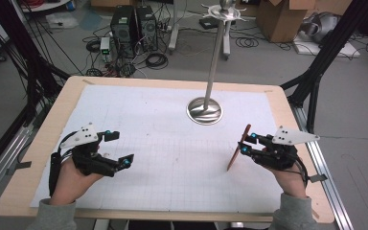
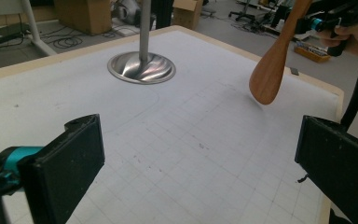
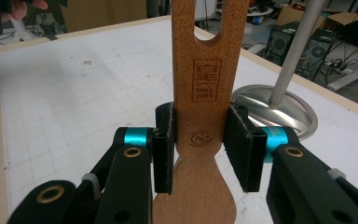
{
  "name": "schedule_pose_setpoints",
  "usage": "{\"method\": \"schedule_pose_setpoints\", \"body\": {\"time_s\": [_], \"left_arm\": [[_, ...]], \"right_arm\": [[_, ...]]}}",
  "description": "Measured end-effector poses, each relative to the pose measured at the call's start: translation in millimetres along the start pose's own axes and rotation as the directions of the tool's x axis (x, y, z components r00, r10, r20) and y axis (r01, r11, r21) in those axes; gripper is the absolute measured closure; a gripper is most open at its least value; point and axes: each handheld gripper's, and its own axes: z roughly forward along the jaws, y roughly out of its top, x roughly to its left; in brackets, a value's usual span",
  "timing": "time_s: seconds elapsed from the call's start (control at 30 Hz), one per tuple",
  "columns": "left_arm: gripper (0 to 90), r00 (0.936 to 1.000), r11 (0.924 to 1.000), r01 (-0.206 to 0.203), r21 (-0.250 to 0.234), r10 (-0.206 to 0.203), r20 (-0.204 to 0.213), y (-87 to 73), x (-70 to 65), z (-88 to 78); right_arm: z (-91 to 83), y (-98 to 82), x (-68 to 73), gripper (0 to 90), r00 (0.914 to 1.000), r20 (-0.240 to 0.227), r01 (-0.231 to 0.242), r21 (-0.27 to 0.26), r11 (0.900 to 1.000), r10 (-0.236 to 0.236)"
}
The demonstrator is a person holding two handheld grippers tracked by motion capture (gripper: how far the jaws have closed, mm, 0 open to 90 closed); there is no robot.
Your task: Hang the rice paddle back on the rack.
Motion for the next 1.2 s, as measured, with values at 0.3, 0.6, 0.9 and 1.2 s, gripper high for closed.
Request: {"method": "schedule_pose_setpoints", "body": {"time_s": [0.3,0.6,0.9,1.2], "left_arm": [[1.7,0.9998,1.0000,-0.001,0.000,0.001,0.020,0.1,0.9,1.4],[1.7,0.9997,0.9990,-0.016,-0.042,0.017,0.019,2.2,0.6,-0.2],[1.7,0.9997,0.9994,-0.003,-0.036,0.004,0.023,1.0,5.2,3.2],[1.7,0.9996,0.9973,0.027,-0.068,-0.027,0.009,-1.4,14.8,-7.3]], "right_arm": [[-7.5,3.5,1.2,65.0,0.9990,0.030,-0.032,-0.055,0.998,0.034],[-19.6,12.5,-1.1,65.0,0.9985,0.013,-0.052,-0.048,0.998,0.053],[-27.2,35.5,-11.6,65.0,0.9986,0.013,-0.051,-0.022,0.998,0.051],[-18.6,58.1,-22.6,65.0,0.9994,0.029,-0.019,-0.024,1.000,0.019]]}}
